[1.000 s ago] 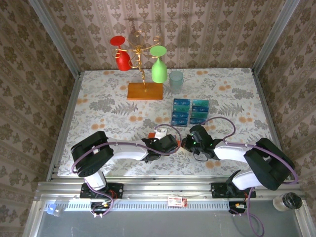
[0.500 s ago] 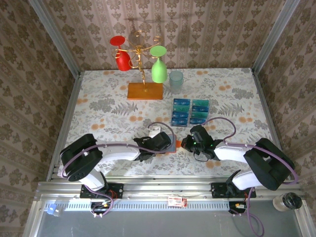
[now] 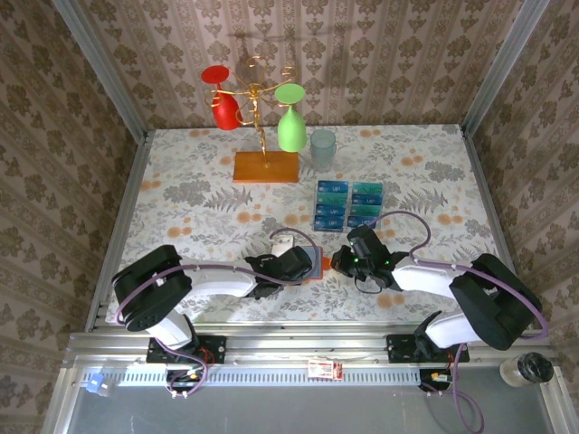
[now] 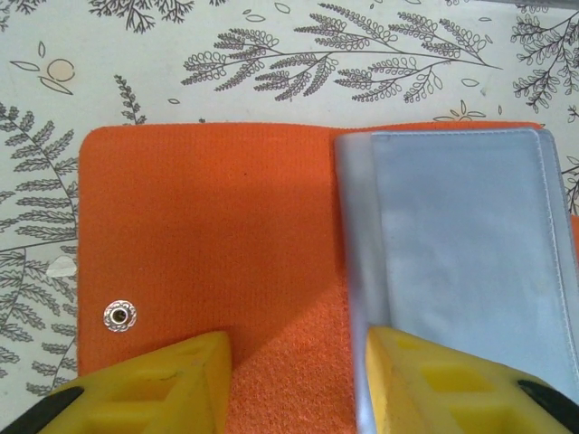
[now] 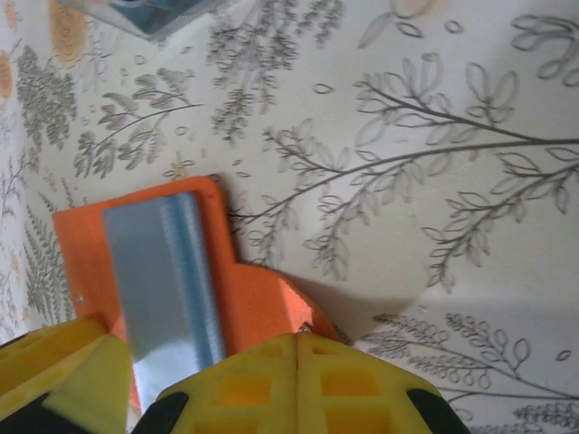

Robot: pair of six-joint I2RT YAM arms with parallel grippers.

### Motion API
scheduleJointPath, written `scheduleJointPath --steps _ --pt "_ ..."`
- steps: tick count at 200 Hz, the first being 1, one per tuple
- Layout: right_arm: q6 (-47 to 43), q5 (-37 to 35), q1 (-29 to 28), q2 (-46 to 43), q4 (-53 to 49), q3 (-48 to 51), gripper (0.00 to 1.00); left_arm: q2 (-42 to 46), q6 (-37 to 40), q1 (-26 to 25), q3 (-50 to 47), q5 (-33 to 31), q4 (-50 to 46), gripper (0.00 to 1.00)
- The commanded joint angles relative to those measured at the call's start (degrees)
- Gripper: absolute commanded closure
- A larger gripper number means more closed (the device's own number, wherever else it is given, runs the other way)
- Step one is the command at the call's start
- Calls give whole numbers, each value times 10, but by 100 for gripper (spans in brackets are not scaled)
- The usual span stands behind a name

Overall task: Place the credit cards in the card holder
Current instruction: Turn over the card slot at the card holder.

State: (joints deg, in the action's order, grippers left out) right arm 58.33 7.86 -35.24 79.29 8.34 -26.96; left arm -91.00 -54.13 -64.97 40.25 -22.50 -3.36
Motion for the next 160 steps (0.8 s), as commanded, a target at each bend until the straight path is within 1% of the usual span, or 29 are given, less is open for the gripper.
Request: scheduleJointPath --steps 1,7,15,28,35,41,60,115,160 --pt "-57 10 -2 -19 -64 -49 100 -8 18 -7 11 -11 -12 56" --pt "-67 13 -2 -17 -75 -59 100 -8 20 -8 11 -12 -13 56" --pt "-79 18 -3 -12 -86 -73 94 -8 20 -8 11 -12 -13 55" --pt "-93 25 -4 1 -101 -93 91 -8 20 -9 9 -13 -11 55" --pt "-99 29 -6 1 -105 -102 92 -9 20 -9 9 -13 -11 55" --pt "-102 33 -7 21 -107 -109 93 -8 20 -9 9 -13 -11 55" --pt "-110 44 -10 44 -112 -129 100 -10 19 -11 8 -15 -11 55" --pt "-128 58 -22 109 -116 -170 100 -12 21 -12 9 -17 -10 56" --pt "-147 43 -19 149 -120 -185 100 -11 24 -12 9 -16 -8 56"
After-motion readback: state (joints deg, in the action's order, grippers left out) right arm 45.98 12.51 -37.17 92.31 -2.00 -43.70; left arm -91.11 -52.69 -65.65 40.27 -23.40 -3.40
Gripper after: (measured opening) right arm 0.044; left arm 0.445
